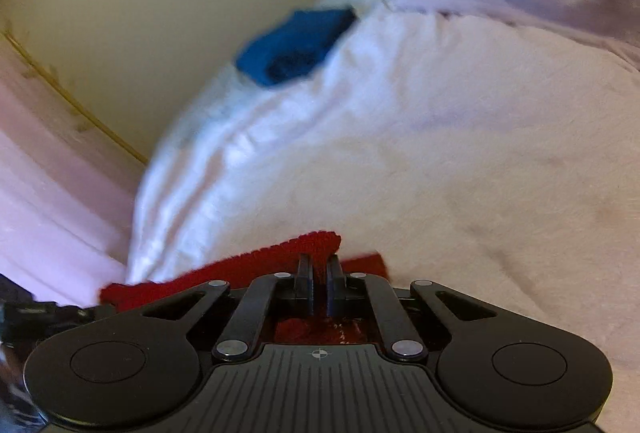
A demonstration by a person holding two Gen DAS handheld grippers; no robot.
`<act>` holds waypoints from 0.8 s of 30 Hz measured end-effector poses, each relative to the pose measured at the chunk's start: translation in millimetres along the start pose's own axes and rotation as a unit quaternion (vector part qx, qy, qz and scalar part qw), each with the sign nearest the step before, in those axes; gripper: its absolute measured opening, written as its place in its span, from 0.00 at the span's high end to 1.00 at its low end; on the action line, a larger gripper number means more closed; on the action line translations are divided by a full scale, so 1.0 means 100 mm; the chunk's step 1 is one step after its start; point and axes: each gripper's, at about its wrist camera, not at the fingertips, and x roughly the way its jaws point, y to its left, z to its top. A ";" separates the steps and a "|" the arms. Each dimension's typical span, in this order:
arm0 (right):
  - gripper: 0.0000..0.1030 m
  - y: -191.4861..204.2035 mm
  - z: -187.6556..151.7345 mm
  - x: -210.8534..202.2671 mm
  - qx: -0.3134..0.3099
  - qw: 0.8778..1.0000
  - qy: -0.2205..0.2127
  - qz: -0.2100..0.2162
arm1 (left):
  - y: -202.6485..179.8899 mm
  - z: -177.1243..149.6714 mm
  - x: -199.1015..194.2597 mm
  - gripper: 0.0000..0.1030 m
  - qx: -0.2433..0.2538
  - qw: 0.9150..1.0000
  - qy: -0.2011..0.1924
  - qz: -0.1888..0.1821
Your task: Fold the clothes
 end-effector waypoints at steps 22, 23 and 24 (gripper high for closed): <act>0.92 -0.03 -0.05 0.22 -0.035 0.998 0.014 0.045 | 0.07 -0.01 0.17 0.94 -0.037 0.999 0.009 -0.003; 0.92 0.00 -0.06 0.18 -0.043 0.998 0.004 0.040 | 0.06 -0.02 0.13 0.94 -0.038 0.999 0.000 -0.008; 0.93 0.03 -0.06 0.14 -0.050 0.998 -0.006 0.035 | 0.04 -0.03 0.09 0.94 -0.036 0.999 -0.011 -0.014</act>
